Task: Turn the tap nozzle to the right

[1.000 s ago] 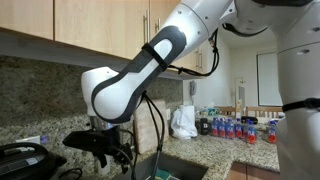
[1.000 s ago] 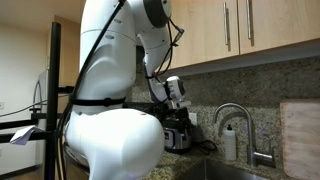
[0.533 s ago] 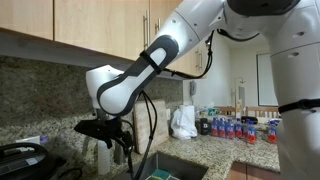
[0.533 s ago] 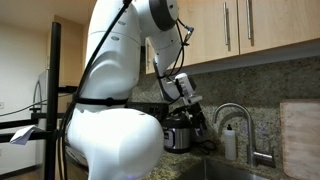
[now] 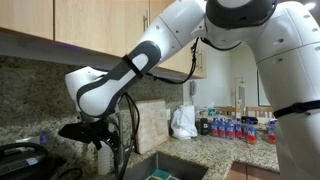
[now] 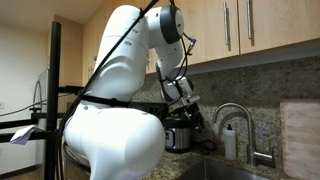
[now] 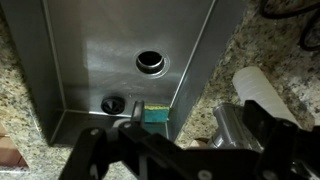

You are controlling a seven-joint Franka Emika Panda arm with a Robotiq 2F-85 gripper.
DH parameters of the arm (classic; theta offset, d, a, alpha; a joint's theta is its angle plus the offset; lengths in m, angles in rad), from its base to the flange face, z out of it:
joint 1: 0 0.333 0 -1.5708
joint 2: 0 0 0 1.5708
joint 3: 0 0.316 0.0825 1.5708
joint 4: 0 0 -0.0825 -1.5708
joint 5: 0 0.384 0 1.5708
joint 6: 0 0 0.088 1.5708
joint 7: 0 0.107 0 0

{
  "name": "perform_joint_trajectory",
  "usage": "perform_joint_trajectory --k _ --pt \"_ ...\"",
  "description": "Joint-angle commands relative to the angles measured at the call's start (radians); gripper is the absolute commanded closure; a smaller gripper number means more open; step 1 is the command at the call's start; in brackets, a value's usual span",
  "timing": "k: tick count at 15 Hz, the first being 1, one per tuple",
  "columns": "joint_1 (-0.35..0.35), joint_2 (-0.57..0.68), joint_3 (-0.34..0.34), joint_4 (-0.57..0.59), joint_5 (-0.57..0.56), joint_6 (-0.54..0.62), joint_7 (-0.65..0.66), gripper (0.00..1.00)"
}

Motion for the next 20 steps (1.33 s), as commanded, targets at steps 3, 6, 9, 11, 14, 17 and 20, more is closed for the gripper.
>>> perform_joint_trajectory --k 3,6,9,11,14,17,20 --pt "0.062 0.027 -0.028 0.071 -0.21 -0.069 0.163 0.0" --pt "0.067 0.066 -0.02 0.116 -0.271 -0.11 0.187 0.0" --pt "0.08 0.107 -0.028 0.14 -0.367 -0.122 0.267 0.0" --pt "0.059 0.096 -0.013 0.127 -0.333 -0.1 0.219 0.0" --pt "0.066 0.118 -0.018 0.151 -0.346 -0.12 0.231 0.0" --pt "0.08 0.144 -0.021 0.205 -0.364 -0.161 0.235 0.0" --pt "0.093 0.175 -0.022 0.263 -0.382 -0.212 0.226 0.0"
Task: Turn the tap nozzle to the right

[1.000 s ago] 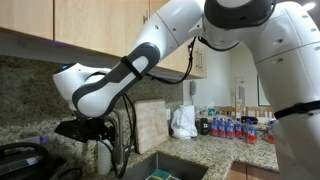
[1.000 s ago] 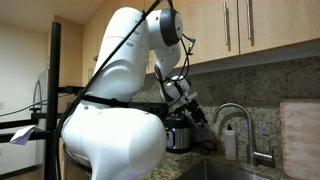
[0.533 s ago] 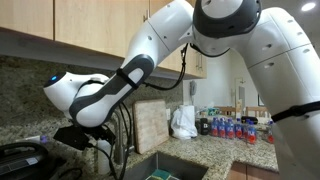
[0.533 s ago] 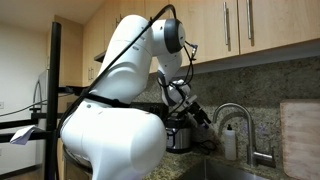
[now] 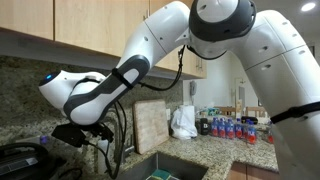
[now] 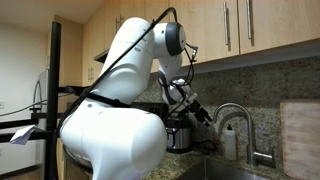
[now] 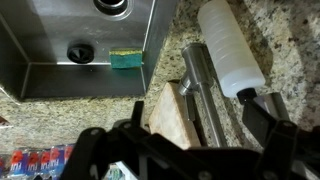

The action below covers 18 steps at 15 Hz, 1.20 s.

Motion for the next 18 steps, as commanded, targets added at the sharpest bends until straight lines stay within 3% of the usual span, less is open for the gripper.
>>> perform_joint_trajectory --k 1,18 --pt "0.02 0.05 0.001 0.083 -0.033 -0.074 -0.015 0.0" --pt "0.086 0.273 -0.042 0.419 -0.087 -0.301 -0.049 0.0"
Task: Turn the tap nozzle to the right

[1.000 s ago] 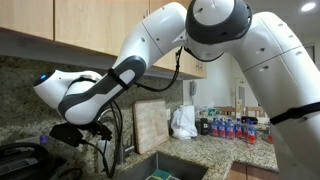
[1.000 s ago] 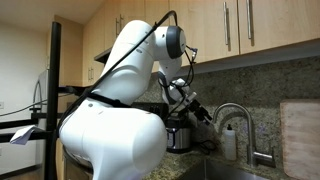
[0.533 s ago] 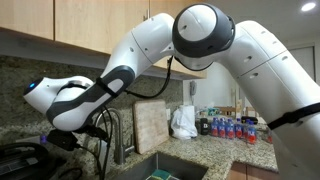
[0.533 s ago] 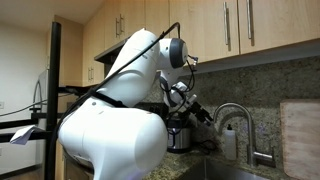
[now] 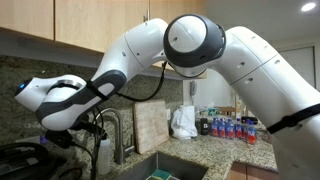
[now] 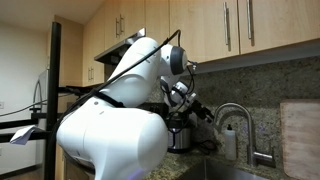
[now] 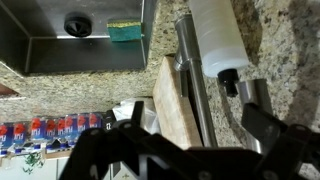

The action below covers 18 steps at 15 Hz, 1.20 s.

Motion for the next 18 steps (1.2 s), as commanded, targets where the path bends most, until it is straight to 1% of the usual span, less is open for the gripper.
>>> perform_joint_trajectory --k 1,4,8,12,15,18 --pt "0.006 0.045 -0.011 0.078 -0.015 -0.039 -0.043 0.0" --pt "0.0 0.048 0.012 0.074 0.016 -0.018 -0.099 0.0" --pt "0.024 0.047 0.03 0.067 0.01 -0.017 -0.167 0.0" --pt "0.063 0.058 0.003 0.111 -0.035 -0.052 -0.141 0.0" --pt "0.075 0.073 -0.016 0.137 -0.081 -0.061 -0.132 0.0" --pt "0.083 0.097 -0.042 0.174 -0.142 -0.099 -0.113 0.0"
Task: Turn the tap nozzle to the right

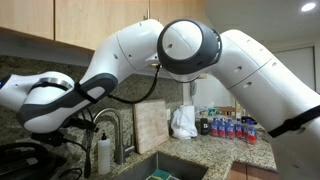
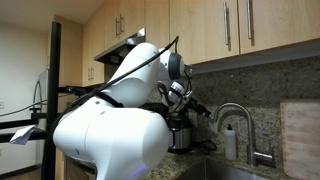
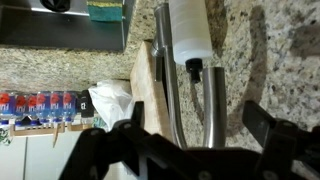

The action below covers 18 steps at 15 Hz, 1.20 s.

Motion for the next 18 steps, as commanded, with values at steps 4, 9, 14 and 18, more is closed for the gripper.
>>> perform_joint_trajectory --k 4,9,14,18 --pt "-0.009 0.056 -0.037 0.099 -0.071 -0.087 0.001 0.0" --pt "-0.025 0.063 -0.06 0.118 -0.04 -0.078 -0.005 0.0" --pt "-0.059 0.034 -0.034 0.068 0.034 -0.048 -0.025 0.0" --pt "-0.072 0.0 -0.019 0.026 0.094 -0.04 -0.009 0.0"
